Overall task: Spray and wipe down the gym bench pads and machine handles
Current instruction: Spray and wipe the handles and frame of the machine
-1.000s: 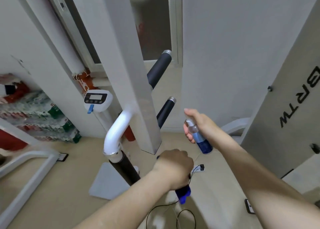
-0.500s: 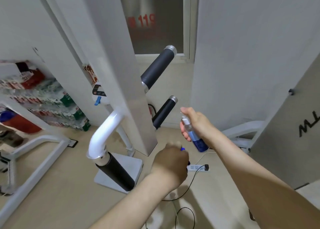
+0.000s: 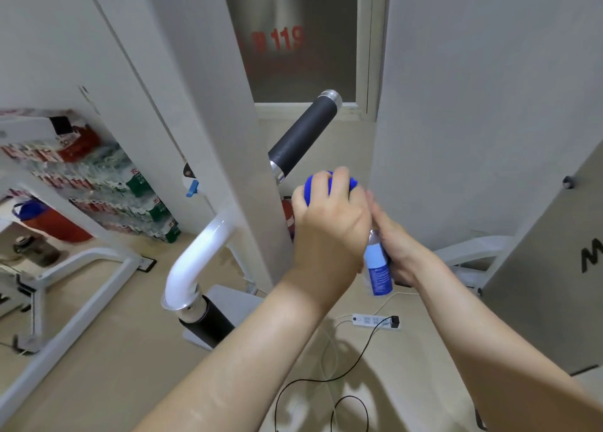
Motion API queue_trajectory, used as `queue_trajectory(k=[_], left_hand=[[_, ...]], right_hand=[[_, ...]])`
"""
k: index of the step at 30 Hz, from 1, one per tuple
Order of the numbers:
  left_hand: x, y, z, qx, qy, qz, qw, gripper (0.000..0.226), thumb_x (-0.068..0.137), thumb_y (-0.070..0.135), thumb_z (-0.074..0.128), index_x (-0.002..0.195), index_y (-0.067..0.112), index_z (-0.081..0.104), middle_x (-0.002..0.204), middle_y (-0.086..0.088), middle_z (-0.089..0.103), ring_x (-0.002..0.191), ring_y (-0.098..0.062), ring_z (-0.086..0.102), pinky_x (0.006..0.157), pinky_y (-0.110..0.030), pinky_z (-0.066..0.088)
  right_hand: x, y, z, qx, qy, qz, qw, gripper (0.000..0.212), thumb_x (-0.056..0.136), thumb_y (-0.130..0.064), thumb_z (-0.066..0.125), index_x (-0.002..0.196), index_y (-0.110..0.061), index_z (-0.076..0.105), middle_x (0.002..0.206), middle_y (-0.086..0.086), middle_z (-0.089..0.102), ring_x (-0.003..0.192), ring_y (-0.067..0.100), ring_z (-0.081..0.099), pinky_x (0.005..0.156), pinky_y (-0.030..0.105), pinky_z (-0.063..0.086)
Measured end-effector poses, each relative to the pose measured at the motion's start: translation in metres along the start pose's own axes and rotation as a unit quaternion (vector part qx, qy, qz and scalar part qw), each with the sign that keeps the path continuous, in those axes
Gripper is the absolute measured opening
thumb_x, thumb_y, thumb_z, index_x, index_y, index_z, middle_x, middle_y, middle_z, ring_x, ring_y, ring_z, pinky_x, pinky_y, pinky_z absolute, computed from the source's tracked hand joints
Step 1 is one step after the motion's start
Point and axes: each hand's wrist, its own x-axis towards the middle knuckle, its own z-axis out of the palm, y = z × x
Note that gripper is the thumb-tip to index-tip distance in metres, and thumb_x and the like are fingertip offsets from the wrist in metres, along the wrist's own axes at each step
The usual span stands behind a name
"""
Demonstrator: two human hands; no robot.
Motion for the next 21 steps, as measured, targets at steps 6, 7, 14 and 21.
queue_trajectory(k=[6, 7, 14, 21], left_hand=[[0.007, 0.002, 0.008, -0.007, -0.027, -0.059, 0.998, 0.026, 0.071, 0.006, 0.059, 0.096, 0.009, 0.058, 0.105, -0.013, 0.058, 0.092, -0.034, 0.053, 0.071, -0.042, 0.045], [0.004, -0.001, 0.005, -0.006, 0.006, -0.046, 0.999, 0.017, 0.073, 0.007, 0.059, 0.090, 0.010, 0.057, 0.097, -0.012, 0.058, 0.084, -0.032, 0.051, 0.064, -0.039, 0.040], [-0.009, -0.007, -0.013, 0.005, 0.064, 0.044, 0.997, 0.030, 0.073, -0.009, 0.035, 0.089, -0.002, 0.059, 0.077, -0.015, 0.050, 0.065, -0.028, 0.045, 0.049, -0.037, 0.036], [-0.024, -0.009, -0.012, 0.171, -0.136, 0.094, 0.971, 0.025, 0.051, 0.005, 0.040, 0.058, 0.008, 0.064, 0.052, -0.010, 0.053, 0.044, -0.022, 0.050, 0.050, -0.024, 0.018]], right_hand=[[0.006, -0.008, 0.002, 0.062, 0.089, -0.058, 0.992, 0.015, 0.087, -0.007, 0.057, 0.072, -0.009, 0.056, 0.056, 0.006, 0.052, 0.054, 0.023, 0.046, 0.049, 0.026, 0.038], [0.006, -0.015, 0.002, 0.045, 0.098, -0.069, 0.992, 0.018, 0.087, -0.005, 0.056, 0.069, -0.009, 0.055, 0.052, 0.005, 0.052, 0.050, 0.022, 0.044, 0.045, 0.023, 0.037], [0.007, -0.061, 0.031, 0.115, 0.004, -0.022, 0.993, 0.013, 0.088, -0.011, 0.061, 0.075, -0.011, 0.063, 0.065, 0.005, 0.061, 0.058, 0.019, 0.059, 0.055, 0.022, 0.050], [0.022, -0.049, 0.034, 0.026, -0.076, 0.060, 0.995, 0.020, 0.091, -0.017, 0.063, 0.107, -0.004, 0.063, 0.084, 0.008, 0.076, 0.070, 0.019, 0.068, 0.069, 0.027, 0.056]])
